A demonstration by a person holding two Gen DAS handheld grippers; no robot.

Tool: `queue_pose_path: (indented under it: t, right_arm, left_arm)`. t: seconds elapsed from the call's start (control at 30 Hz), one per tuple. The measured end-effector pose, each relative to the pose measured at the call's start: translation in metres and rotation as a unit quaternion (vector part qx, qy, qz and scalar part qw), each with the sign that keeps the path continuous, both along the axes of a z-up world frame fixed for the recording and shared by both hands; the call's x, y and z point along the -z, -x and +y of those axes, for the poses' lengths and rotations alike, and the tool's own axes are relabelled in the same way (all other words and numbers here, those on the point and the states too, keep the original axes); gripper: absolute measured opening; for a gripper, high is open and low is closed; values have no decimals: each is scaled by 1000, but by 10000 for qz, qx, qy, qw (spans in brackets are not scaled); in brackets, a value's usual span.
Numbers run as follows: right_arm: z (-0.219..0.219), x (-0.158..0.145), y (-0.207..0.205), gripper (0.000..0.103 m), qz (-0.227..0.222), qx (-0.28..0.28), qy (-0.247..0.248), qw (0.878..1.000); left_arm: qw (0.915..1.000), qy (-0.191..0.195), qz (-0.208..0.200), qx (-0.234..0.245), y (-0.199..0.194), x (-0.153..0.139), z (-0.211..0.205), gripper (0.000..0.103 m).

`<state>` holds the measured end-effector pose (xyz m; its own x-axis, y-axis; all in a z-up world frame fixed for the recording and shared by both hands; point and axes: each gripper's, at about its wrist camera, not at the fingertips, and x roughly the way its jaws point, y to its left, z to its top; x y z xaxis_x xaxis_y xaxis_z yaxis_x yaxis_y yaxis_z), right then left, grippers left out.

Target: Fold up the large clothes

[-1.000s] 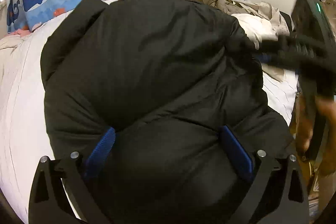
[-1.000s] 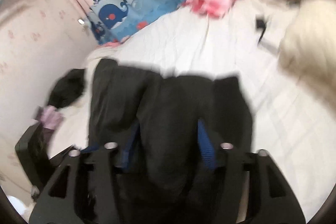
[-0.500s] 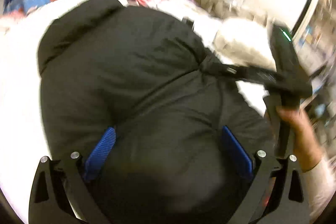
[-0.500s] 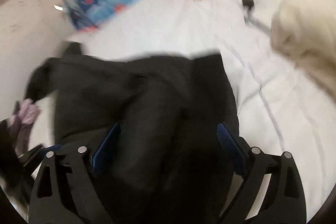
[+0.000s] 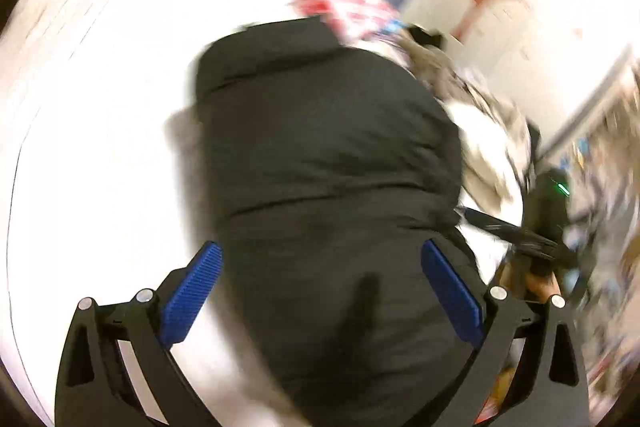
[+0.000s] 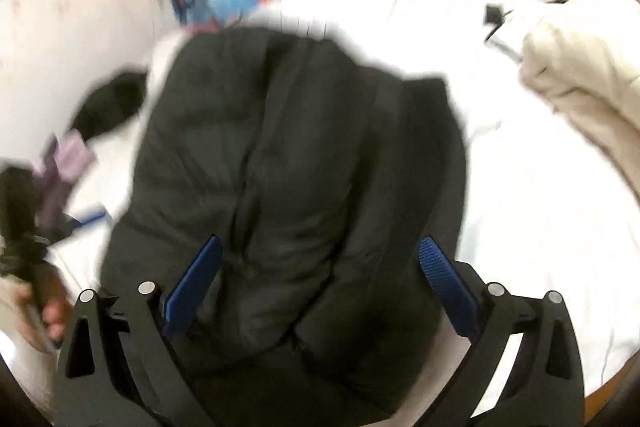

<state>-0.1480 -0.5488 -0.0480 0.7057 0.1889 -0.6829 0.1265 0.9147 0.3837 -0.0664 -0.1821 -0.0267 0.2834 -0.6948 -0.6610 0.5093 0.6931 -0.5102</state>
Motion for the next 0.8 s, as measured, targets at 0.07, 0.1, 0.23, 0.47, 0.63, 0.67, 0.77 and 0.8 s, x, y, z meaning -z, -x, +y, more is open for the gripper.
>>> queue_pose_path:
  t: [0.07,0.1,0.23,0.47,0.63,0.67,0.77,0.8]
  right_arm:
    - [-18,-8,-3,96,-142,242,-270,9992]
    - [-25,-8,-8,96,-149,284,-421,9986]
    - [-29,12,-30,96,26,145,-746,9971]
    - [-24,61,-43,97,203,356,-1148,9925]
    - [8,41,-56,97,-9,-102,-1623,9867]
    - [22,36,-62,97,-63,-292,-1652,9858]
    - [72,46,-78,97,147,-911,-1593,9829]
    - [89,57,-85,97,377,-1116,-1475,9820]
  left_arm:
    - [9964,337,693,-359,-26,25,22,96]
    - [9936,502,915,-426,-32,35,27,96]
    - [9826,1005,1533,-311,-47,67,13,96]
    - [9754,1109,1906,-13,-63,83,-47,96]
    - [9976,635,247,116,-37,6,-34,68]
    - [9984,563,67,60,-33,-3,-27,68]
    - [9992,106,-276,-279,-27,-14,19,68]
    - [9992,-29,-148,-365,-31,-6,29,68]
